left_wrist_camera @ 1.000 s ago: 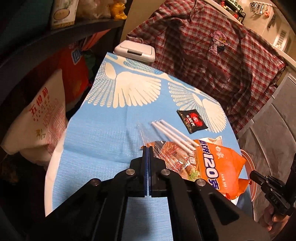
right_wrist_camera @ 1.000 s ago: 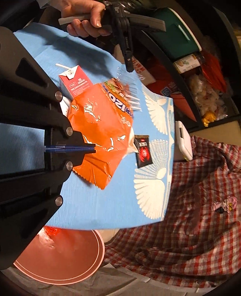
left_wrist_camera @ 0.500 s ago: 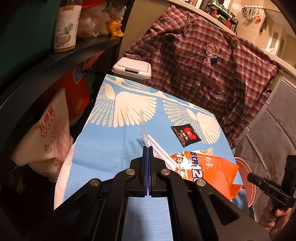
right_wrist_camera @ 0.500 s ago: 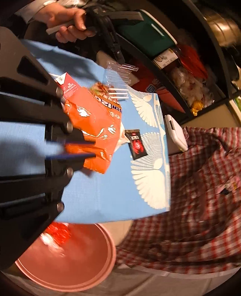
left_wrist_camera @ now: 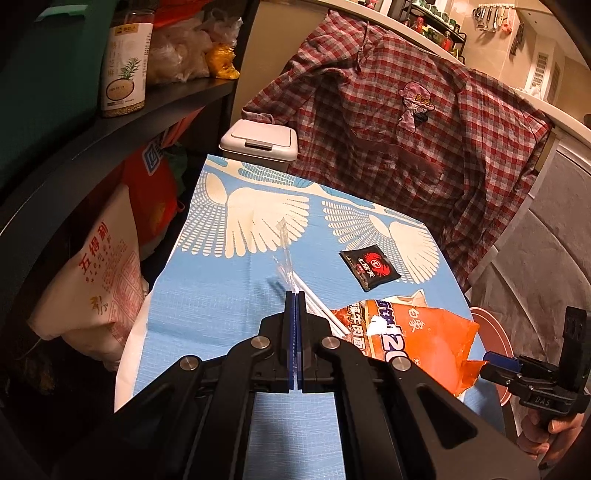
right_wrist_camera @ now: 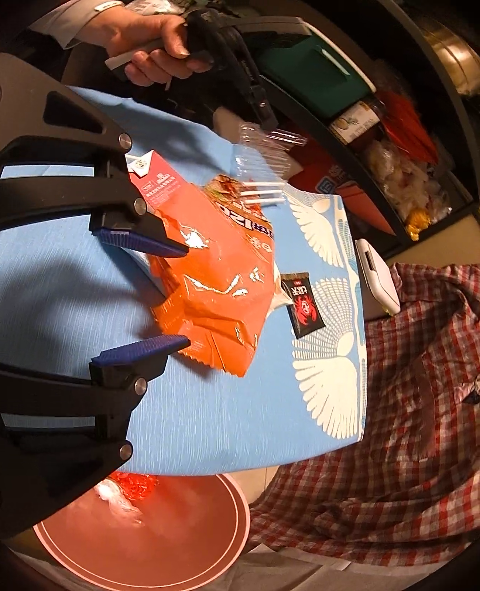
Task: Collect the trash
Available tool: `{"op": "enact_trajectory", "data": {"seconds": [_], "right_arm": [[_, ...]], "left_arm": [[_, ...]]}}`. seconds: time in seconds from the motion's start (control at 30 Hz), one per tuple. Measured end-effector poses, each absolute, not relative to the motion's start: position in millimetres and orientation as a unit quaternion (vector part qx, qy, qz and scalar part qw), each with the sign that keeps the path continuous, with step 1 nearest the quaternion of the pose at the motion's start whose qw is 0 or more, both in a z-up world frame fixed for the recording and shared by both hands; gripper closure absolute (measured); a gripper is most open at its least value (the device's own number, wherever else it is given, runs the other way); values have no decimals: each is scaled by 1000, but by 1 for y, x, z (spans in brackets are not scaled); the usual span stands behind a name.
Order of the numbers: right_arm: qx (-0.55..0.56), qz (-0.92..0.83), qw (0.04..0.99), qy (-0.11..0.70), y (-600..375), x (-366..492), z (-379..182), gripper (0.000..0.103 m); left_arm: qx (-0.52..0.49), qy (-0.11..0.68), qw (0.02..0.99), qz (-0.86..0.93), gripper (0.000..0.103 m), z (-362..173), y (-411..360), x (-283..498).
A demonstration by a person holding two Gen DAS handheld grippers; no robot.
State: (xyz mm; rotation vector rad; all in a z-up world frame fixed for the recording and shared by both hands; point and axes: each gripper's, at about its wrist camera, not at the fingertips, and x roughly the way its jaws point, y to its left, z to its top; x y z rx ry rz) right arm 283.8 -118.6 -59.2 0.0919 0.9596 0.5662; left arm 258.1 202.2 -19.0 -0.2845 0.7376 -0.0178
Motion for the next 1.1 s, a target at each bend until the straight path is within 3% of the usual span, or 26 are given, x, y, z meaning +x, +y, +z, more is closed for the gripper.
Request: {"op": "enact_trajectory", "data": {"seconds": [0.23,0.3,0.43,0.63,1.1], "right_arm": [[3,268,848,458,-108,280,-65,63],[1,267,848,458,-108,280,-65,69],[-5,267,850,455,-109,280,-64,98],[-9,267,854,447,-111,278,-61,102],[22,238,887,395,-139,274,-29,103]], "left_arm": [[-137,360,923,-9,103,-20,200,258],[-135,360,923,-10,103,-21,201,258],[-137,361,923,-9,103,-20,199,258],[-134,361,923,-9,103,-20,198,258],[-125,343,931,-6,103,-6,196,251]]}}
